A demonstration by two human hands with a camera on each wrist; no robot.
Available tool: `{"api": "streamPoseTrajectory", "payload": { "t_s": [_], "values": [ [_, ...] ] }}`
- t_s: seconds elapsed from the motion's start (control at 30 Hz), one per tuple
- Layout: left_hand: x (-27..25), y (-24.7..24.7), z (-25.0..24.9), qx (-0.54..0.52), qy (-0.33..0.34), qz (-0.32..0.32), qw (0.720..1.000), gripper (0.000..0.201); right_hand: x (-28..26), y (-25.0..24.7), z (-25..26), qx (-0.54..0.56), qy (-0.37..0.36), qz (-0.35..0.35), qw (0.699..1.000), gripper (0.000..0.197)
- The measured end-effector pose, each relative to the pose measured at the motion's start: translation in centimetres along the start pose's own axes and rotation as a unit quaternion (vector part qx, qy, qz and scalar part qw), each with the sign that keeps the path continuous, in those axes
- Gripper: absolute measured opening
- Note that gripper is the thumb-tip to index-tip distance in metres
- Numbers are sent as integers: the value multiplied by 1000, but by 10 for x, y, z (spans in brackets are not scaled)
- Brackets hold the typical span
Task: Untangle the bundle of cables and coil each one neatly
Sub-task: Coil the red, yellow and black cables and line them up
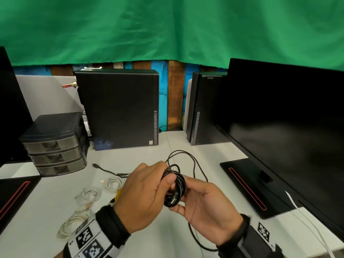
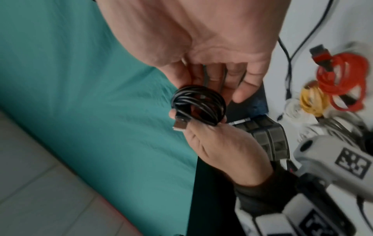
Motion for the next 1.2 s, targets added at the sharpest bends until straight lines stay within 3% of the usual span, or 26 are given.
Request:
{"api": "streamPoseTrajectory", "payload": {
  "t_s": [0.07,0.13,0.2,0.3,0.43,0.6,0.7,0.8,0.97,1.1,1.2],
  "values": [
    [0,2,-1,51,10,-1,999,27,-1,4,-1,-52,-25,-25,998,28],
    [0,9,2,37,-16,3,999,27,0,7,-6,-164,-66,-48,983,28],
    [0,13,8,-60,-71,16,996,31,2,5,-12,-263,-102,-80,956,28],
    [-4,13,16,-204,-139,53,968,39,4,-2,-11,-367,-121,-108,916,20],
    [-7,23,11,-287,-157,87,941,37,8,-18,-13,-503,-140,-194,831,38],
    [-4,32,11,-330,-217,77,915,19,9,-25,-11,-652,-226,-251,679,9],
    [-6,35,18,-317,-256,84,909,21,10,-21,-11,-714,-248,-276,594,23],
    [-7,36,22,-281,-275,76,916,36,10,-18,-13,-732,-289,-286,547,33],
    [-2,33,14,-267,-246,49,931,44,10,-21,-14,-725,-303,-273,556,26],
    [-2,27,25,-251,-297,22,921,41,4,-17,-7,-728,-309,-265,552,28],
    [0,16,43,-196,-299,-12,934,44,-9,-15,10,-709,-341,-257,561,34]
  ]
}}
Point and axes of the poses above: each hand's wrist, its own x-axis towards the middle knuckle, its own y-axis out of the palm, z = x × y, the point moved 1 cm from there along x, towards the middle knuckle, and after that the axes turned 7 degrees about y, right-handed, at the moved point
